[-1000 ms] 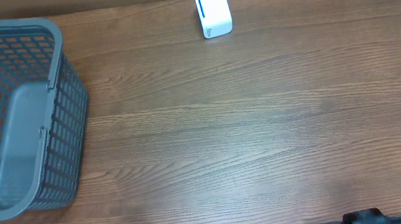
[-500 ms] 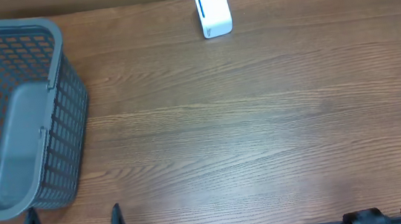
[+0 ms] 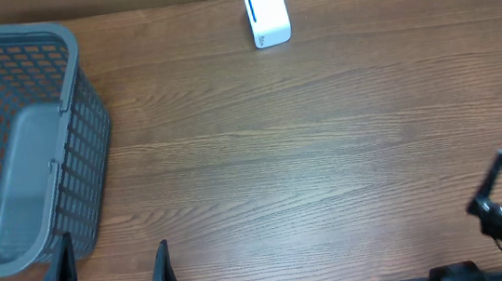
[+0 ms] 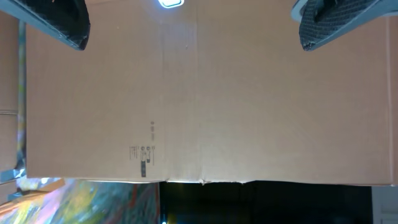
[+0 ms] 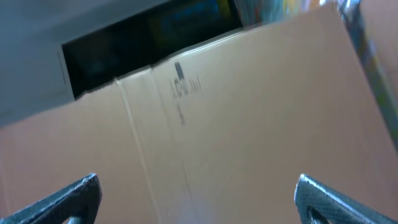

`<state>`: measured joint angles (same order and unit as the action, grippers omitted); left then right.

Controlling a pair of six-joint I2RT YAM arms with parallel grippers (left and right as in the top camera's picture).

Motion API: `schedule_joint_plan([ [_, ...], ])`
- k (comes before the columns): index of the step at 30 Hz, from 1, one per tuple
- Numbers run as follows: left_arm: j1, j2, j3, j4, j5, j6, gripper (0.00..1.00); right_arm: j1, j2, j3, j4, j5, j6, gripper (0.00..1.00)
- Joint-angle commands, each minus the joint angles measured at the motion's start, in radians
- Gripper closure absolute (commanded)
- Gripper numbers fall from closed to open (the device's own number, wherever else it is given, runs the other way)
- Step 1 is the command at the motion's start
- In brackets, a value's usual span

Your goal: Scan the item barcode

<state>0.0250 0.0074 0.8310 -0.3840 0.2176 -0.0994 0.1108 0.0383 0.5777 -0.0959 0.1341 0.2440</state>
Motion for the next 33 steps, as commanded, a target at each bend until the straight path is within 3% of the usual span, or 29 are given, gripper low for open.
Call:
schedule_joint_plan([
  [1, -0.014, -0.003, -0.011, 0.011, 0.012, -0.013, 0.01, -0.008, 0.042, -0.136, 0.104, -0.005, 0.041, 0.00],
  [7, -0.016, -0.003, -0.011, 0.015, 0.012, -0.013, 0.00, -0.007, 0.045, -0.355, 0.362, -0.005, 0.041, 0.00],
  [11, -0.015, -0.003, -0.011, 0.015, 0.012, -0.013, 0.00, -0.007, 0.045, -0.449, 0.440, 0.026, 0.042, 0.00],
  [18, -0.015, -0.003, -0.011, 0.015, 0.012, -0.013, 0.00, -0.007, 0.045, -0.511, 0.433, 0.048, 0.053, 0.00],
  [25, -0.016, -0.003, -0.011, 0.015, 0.012, -0.013, 0.00, -0.008, 0.045, -0.572, 0.372, 0.075, 0.158, 0.00],
  [33, -0.016, -0.003, -0.011, 0.015, 0.012, -0.013, 0.00, -0.008, 0.046, -0.570, 0.166, 0.082, 0.165, 0.00],
])
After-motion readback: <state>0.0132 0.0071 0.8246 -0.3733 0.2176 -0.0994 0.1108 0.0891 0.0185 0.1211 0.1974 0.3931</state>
